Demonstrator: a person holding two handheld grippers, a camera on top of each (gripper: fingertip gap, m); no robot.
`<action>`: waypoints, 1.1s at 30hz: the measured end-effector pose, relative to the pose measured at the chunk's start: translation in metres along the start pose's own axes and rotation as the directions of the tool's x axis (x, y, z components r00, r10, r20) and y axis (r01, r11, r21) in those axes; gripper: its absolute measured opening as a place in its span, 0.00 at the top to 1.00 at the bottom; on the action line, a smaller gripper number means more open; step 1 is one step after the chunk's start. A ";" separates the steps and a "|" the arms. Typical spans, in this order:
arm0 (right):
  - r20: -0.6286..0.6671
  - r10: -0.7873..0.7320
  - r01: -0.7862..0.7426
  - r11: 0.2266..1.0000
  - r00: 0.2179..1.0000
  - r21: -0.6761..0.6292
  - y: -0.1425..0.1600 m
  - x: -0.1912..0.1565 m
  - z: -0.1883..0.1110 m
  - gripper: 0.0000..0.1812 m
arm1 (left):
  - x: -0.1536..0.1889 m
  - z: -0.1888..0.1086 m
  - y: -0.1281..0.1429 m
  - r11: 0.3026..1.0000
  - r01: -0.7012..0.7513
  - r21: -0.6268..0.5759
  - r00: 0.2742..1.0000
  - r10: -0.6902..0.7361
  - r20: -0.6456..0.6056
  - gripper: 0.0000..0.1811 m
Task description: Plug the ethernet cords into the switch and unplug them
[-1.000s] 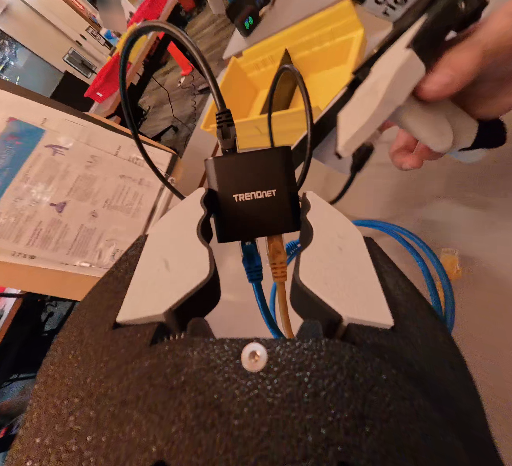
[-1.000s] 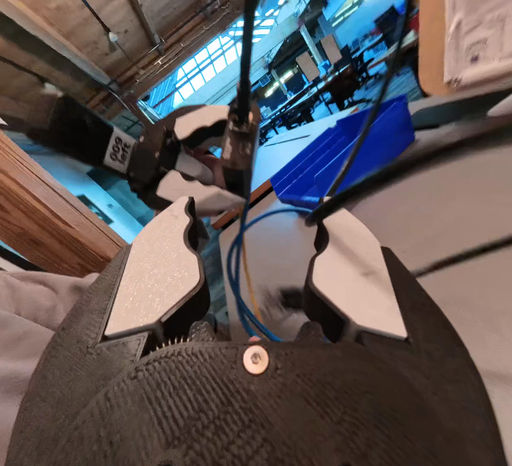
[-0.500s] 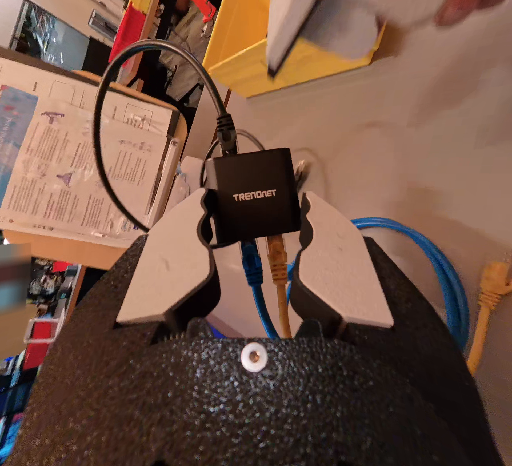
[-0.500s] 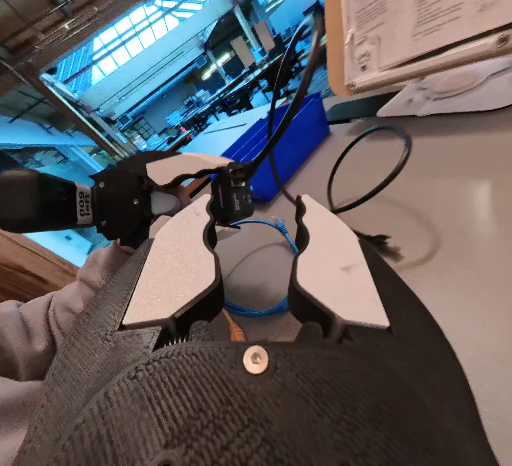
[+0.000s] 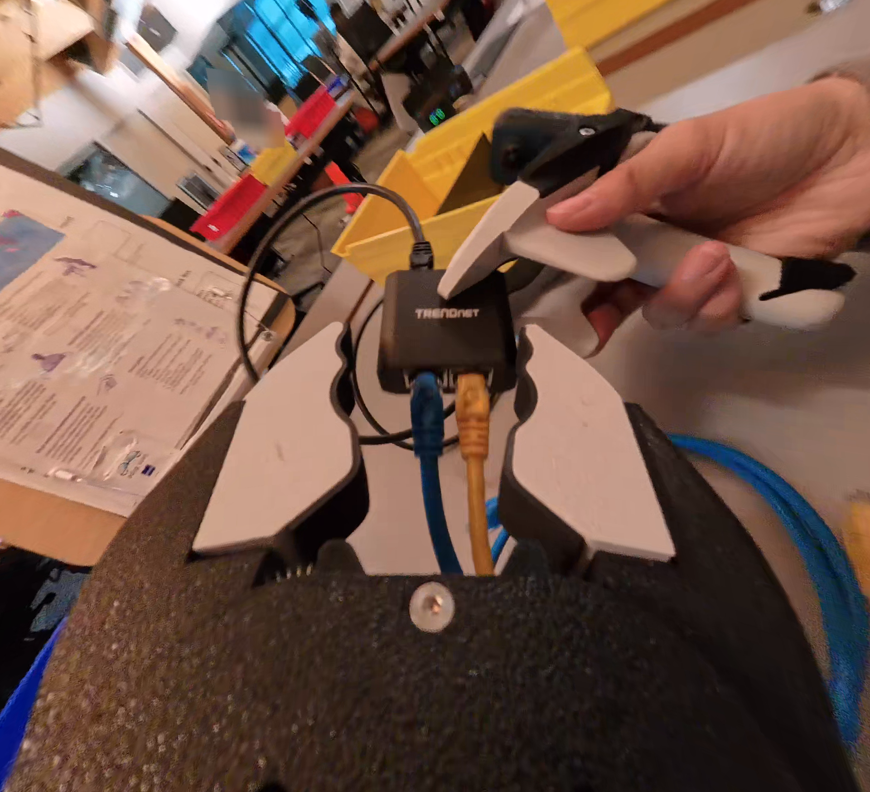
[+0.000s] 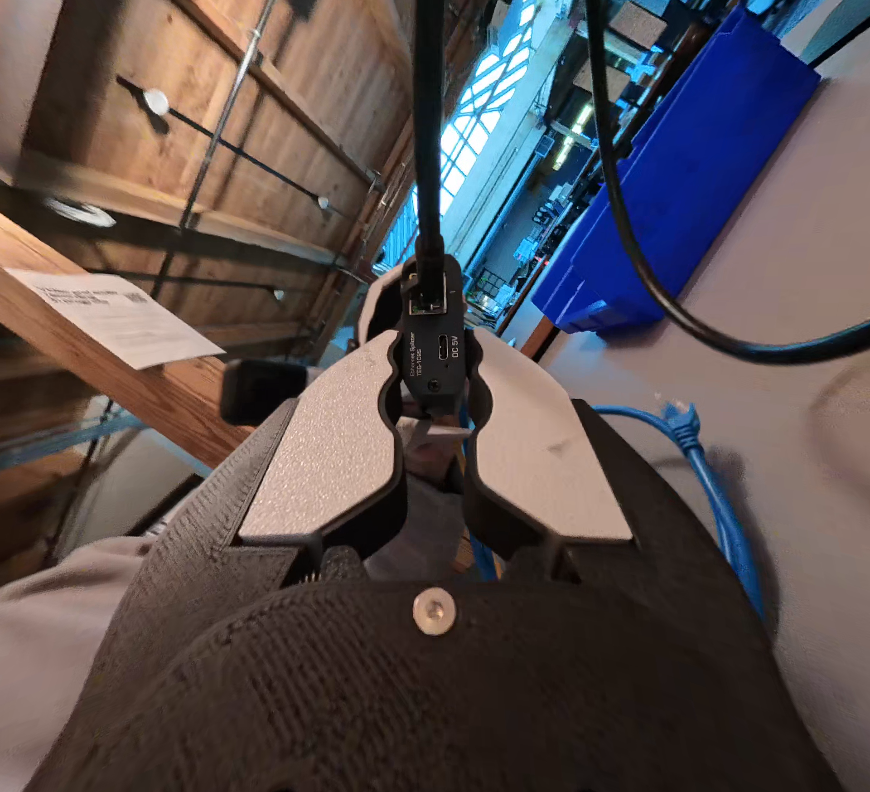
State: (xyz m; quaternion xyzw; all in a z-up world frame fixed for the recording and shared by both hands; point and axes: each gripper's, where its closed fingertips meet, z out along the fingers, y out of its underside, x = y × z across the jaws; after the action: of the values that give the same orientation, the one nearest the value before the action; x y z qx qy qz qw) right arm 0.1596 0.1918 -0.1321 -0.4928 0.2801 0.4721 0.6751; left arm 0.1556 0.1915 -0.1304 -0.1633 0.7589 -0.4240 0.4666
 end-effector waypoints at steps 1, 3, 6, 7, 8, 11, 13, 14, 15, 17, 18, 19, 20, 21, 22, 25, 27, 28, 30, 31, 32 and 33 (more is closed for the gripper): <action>0.020 0.032 -0.032 0.999 0.999 0.021 -0.002 -0.002 0.000 0.87 | -0.003 -0.003 0.000 0.999 0.016 0.032 0.999 -0.017 0.032 0.62; 0.043 0.076 -0.079 0.995 0.996 0.056 -0.005 -0.004 -0.001 0.87 | -0.003 -0.009 0.006 0.999 0.029 0.029 0.998 -0.030 0.062 0.65; 0.038 0.084 -0.086 0.994 0.996 0.071 -0.001 -0.004 0.002 0.87 | 0.003 -0.012 0.006 0.996 0.073 0.053 0.996 -0.075 0.041 0.70; 0.040 0.092 -0.095 0.993 0.995 0.070 0.000 -0.004 0.003 0.87 | 0.003 -0.013 0.006 0.994 0.087 0.061 0.995 -0.089 0.032 0.70; 0.041 0.090 -0.093 0.994 0.995 0.059 0.001 -0.003 0.004 0.87 | 0.004 -0.014 0.008 0.993 0.099 0.067 0.995 -0.100 0.020 0.70; 0.045 0.085 -0.088 0.993 0.995 0.084 0.001 -0.002 0.004 0.87 | 0.004 -0.013 0.009 0.985 0.144 0.093 0.989 -0.145 0.001 0.69; 0.043 0.079 -0.083 0.992 0.996 0.100 0.001 0.000 0.003 0.87 | 0.004 -0.011 0.012 0.981 0.159 0.113 0.987 -0.159 -0.007 0.69; 0.038 0.080 -0.084 0.991 0.996 0.106 0.001 0.002 0.002 0.87 | 0.005 -0.010 0.013 0.979 0.169 0.115 0.986 -0.168 -0.012 0.69; 0.034 0.081 -0.084 0.991 0.996 0.105 0.001 0.003 0.002 0.87 | 0.006 -0.009 0.014 0.977 0.176 0.121 0.984 -0.175 -0.018 0.69; 0.024 0.081 -0.083 0.992 0.996 0.099 0.002 0.006 0.001 0.87 | 0.007 -0.008 0.016 0.972 0.189 0.140 0.982 -0.186 -0.036 0.69; 0.014 0.081 -0.082 0.991 0.997 0.106 0.003 0.007 0.002 0.87 | 0.008 -0.007 0.017 0.971 0.192 0.143 0.981 -0.188 -0.041 0.68; 0.009 0.083 -0.084 0.991 0.996 0.108 0.004 0.008 0.003 0.87 | 0.008 -0.006 0.018 0.971 0.192 0.141 0.981 -0.188 -0.040 0.68; 0.005 0.086 -0.086 0.989 0.996 0.118 0.003 0.009 0.002 0.87 | 0.008 -0.006 0.019 0.972 0.187 0.143 0.982 -0.184 -0.036 0.68; 0.004 0.091 -0.091 0.988 0.996 0.121 0.003 0.010 0.002 0.87 | 0.009 -0.005 0.020 0.972 0.188 0.143 0.982 -0.185 -0.039 0.68; -0.001 0.098 -0.097 0.987 0.995 0.125 0.003 0.012 0.001 0.87 | 0.009 -0.004 0.022 0.970 0.199 0.137 0.980 -0.195 -0.044 0.68; -0.008 0.111 -0.109 0.986 0.994 0.128 0.003 0.016 0.001 0.87 | 0.010 -0.003 0.026 0.967 0.223 0.121 0.975 -0.219 -0.040 0.68; -0.018 0.083 -0.081 0.991 0.996 0.103 0.004 0.016 0.001 0.87 | 0.010 -0.003 0.027 0.965 0.238 0.109 0.971 -0.235 -0.044 0.68; -0.023 0.057 -0.055 0.995 0.998 0.086 0.004 0.015 0.001 0.87 | 0.010 -0.004 0.027 0.957 0.265 0.114 0.964 -0.260 -0.059 0.68; -0.045 -0.006 0.008 0.999 0.999 0.046 0.003 0.012 0.002 0.85 | 0.005 -0.006 0.028 0.921 0.362 0.146 0.932 -0.351 -0.094 0.68; -0.075 -0.038 0.041 0.998 0.996 0.039 0.001 0.012 0.001 0.81 | 0.001 -0.009 0.029 0.900 0.400 0.171 0.916 -0.387 -0.104 0.68; -0.131 -0.067 0.072 0.997 0.989 0.034 -0.001 0.017 -0.002 0.77 | -0.002 -0.012 0.030 0.877 0.441 0.191 0.897 -0.424 -0.123 0.68; -0.185 -0.093 0.101 0.994 0.978 0.031 -0.001 0.022 -0.005 0.72 | -0.004 -0.015 0.031 0.853 0.478 0.208 0.878 -0.457 -0.145 0.68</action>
State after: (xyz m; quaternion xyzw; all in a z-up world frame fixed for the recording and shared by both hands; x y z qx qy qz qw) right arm 0.1697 0.1950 -0.1515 -0.5336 0.3260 0.3856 0.6785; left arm 0.1500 0.2198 -0.1500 -0.2666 0.6603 -0.6192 0.3308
